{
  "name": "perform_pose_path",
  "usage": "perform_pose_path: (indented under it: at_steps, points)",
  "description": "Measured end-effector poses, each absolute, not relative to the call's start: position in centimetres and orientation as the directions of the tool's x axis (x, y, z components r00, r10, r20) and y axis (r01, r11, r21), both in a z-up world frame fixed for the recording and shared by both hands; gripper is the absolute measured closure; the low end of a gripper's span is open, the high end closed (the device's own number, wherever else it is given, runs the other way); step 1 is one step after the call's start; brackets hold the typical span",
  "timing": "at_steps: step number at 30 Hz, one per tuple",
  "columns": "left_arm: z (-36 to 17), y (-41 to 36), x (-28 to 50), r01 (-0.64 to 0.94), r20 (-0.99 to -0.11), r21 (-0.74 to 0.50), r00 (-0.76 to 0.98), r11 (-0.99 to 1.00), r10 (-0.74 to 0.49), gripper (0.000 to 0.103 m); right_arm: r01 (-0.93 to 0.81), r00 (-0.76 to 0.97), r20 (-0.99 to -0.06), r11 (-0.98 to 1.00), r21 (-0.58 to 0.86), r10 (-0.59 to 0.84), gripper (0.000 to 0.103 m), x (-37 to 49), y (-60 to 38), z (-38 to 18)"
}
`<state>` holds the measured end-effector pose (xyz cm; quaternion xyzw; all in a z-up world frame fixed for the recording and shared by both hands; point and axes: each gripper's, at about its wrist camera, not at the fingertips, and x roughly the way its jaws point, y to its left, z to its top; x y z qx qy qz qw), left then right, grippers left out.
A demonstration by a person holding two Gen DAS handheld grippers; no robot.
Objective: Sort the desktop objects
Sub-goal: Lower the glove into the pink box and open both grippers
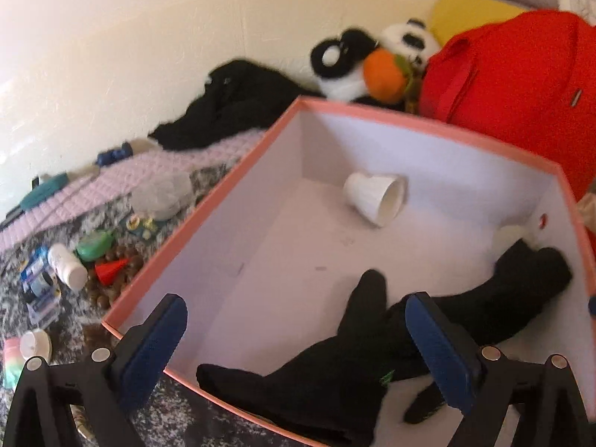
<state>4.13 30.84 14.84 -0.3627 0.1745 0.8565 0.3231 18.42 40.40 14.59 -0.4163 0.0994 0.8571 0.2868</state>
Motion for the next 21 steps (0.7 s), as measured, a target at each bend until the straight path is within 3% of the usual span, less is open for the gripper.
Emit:
perform_pose_path:
  at_steps: [3, 11, 20, 21]
  points:
    - [13.0, 31.0, 3.3, -0.676, -0.783, 0.048, -0.483, -0.736, 0.392, 0.005, -0.558, -0.478, -0.800, -0.829, -0.043, 0.363, 0.015, 18.5, 39.7, 13.2]
    - [10.8, 33.2, 6.6, -0.694, -0.794, 0.325, -0.569, -0.642, 0.213, 0.006, -0.586, -0.454, -0.792, -0.806, -0.079, 0.408, 0.018, 19.3, 39.3, 12.9]
    - [11.9, 31.5, 8.9, -0.709, -0.836, 0.236, -0.497, -0.664, 0.233, 0.009, -0.594, -0.407, -0.787, -0.789, -0.158, 0.464, 0.015, 20.5, 41.5, 13.3]
    - [11.9, 31.3, 9.5, -0.714, -0.841, 0.219, -0.484, -0.665, 0.242, 0.009, -0.599, -0.397, -0.781, -0.781, -0.177, 0.482, 0.020, 20.7, 41.9, 13.4]
